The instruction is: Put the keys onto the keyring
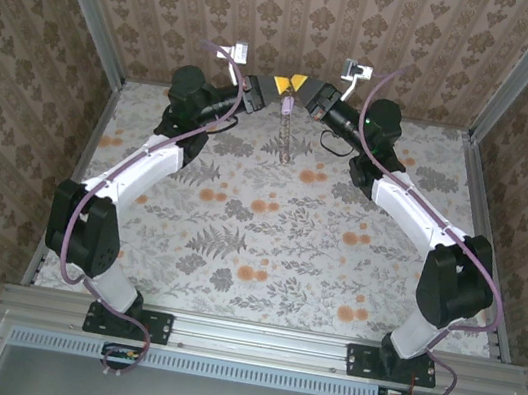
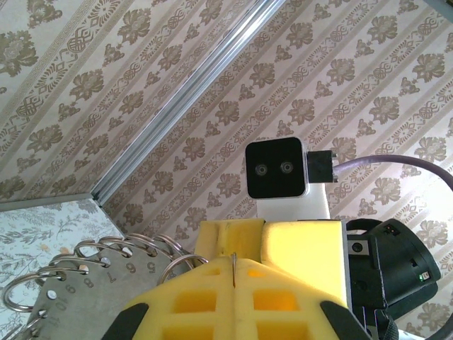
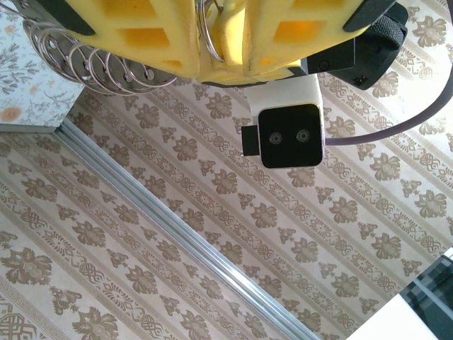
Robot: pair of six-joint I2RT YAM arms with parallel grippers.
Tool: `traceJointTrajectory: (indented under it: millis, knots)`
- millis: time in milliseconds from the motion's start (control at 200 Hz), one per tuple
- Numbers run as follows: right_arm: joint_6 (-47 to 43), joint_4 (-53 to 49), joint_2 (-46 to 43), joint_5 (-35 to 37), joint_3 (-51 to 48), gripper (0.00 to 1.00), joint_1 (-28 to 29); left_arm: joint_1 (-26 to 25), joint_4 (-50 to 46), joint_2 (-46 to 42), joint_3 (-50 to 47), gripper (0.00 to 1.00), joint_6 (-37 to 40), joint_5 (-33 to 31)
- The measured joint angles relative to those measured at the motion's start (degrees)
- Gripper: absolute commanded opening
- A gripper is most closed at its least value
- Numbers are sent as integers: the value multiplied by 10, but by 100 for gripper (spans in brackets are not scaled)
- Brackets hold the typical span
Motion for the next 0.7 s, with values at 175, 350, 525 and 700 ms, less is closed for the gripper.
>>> traceJointTrajectory:
  millis: [175,350,525,700]
  knots:
    - [0,0,5,-8,1,19,0,0,0,0,0,0,0,0]
    - [1,-1,7,-14,3,0,-1,0,0,0,0,0,0,-2]
    - [-5,-6,7,-21,8,0,-3,0,-2,0,0,2,1,-2]
    - [-35,-54,12,-59,33,0,-17,9,-43,0,14,37,32,19]
